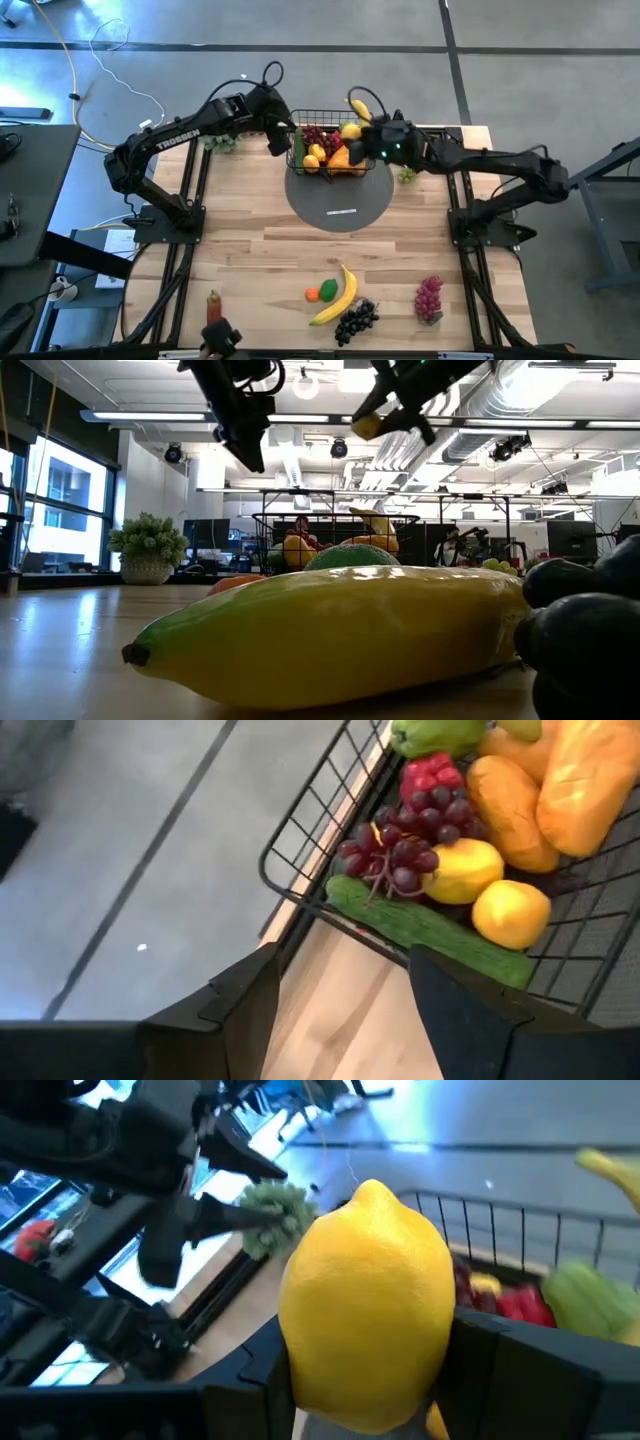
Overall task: Build produce basket
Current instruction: Put the lemon into the wire basket
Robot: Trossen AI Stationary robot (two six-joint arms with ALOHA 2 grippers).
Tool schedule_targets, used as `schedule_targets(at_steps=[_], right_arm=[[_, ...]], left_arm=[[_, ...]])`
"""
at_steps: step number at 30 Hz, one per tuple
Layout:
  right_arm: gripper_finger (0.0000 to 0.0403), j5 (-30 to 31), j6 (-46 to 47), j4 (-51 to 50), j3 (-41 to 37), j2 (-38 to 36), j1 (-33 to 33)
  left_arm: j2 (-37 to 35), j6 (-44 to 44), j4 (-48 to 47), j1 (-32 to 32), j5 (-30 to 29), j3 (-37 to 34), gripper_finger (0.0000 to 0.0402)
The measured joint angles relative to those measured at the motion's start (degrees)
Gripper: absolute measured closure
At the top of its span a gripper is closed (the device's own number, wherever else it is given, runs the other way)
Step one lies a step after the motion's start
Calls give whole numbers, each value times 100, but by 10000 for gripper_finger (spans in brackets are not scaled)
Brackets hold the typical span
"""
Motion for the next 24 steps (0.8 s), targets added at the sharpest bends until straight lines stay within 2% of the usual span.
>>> schedule_targets(at_steps=[4, 11, 17, 24], right_arm=[[257, -390, -546, 667, 2, 389, -328], [257, -1017, -1137, 1166, 2, 1191, -727], [257, -1610, -1161, 1380, 2, 1861, -968], [257, -1889, -1032, 1554, 2, 2290, -991]], left_arm=[[3, -177, -2, 30, 362, 0, 188], [3, -902, 0, 28, 542, 0, 188], [3, -1334, -2, 28, 553, 0, 188], [3, -1854, -129, 11, 1115, 0, 188]])
